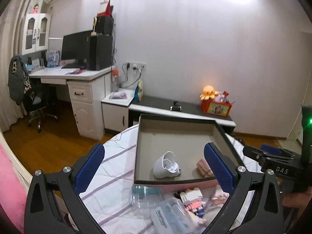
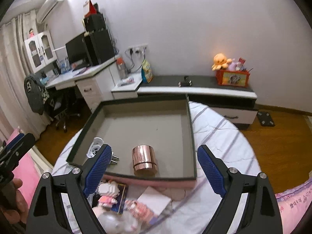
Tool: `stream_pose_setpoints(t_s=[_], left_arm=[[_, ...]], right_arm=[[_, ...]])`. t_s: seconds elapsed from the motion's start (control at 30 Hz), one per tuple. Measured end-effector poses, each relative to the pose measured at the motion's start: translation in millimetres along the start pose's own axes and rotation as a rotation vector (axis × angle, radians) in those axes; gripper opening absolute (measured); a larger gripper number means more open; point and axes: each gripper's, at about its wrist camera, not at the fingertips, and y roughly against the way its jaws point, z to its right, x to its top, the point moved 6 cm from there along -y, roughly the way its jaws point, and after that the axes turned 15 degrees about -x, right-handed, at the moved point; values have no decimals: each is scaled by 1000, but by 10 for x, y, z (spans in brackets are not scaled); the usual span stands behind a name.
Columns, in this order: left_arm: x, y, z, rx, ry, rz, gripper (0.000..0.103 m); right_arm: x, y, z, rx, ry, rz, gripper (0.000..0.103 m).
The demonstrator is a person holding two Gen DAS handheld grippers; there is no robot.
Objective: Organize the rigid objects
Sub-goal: 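Withdraw both grippers from the tray back toward the items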
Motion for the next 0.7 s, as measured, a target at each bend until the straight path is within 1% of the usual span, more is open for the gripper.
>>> stream_pose_setpoints(t_s=[0.13, 0.2, 0.3, 0.37, 0.47, 0.53, 0.6, 0.63, 0.7], left_arm=[[-36, 266, 56, -22, -7, 32, 103], [-69, 346, 86, -32, -8, 40, 103], [-161, 442, 95, -48, -21, 33, 103], [-223, 464, 98, -60, -16, 16, 103], [-287, 503, 83, -74, 0, 3, 103], [-320, 530, 99, -77, 2, 2, 103], [-348, 563, 149, -77, -1, 3, 103], [-357, 573, 180, -76, -4, 4, 103], [-395, 618, 249, -60, -12, 8, 103]], right_arm=[[-84, 289, -10, -3, -16, 44, 91], [-149, 401, 1, -4, -34, 49, 91], [-258, 588, 13, -14, -65, 62, 91], [-327, 680, 24, -40, -71, 68, 91], [-379, 759, 59, -40, -94, 60, 91], [-416, 832, 77, -44, -97, 71, 91], [-445, 883, 142, -62, -119, 77, 91], [-456, 890, 164, -61, -124, 78, 91], [-497, 903, 164, -31, -115, 81, 91]])
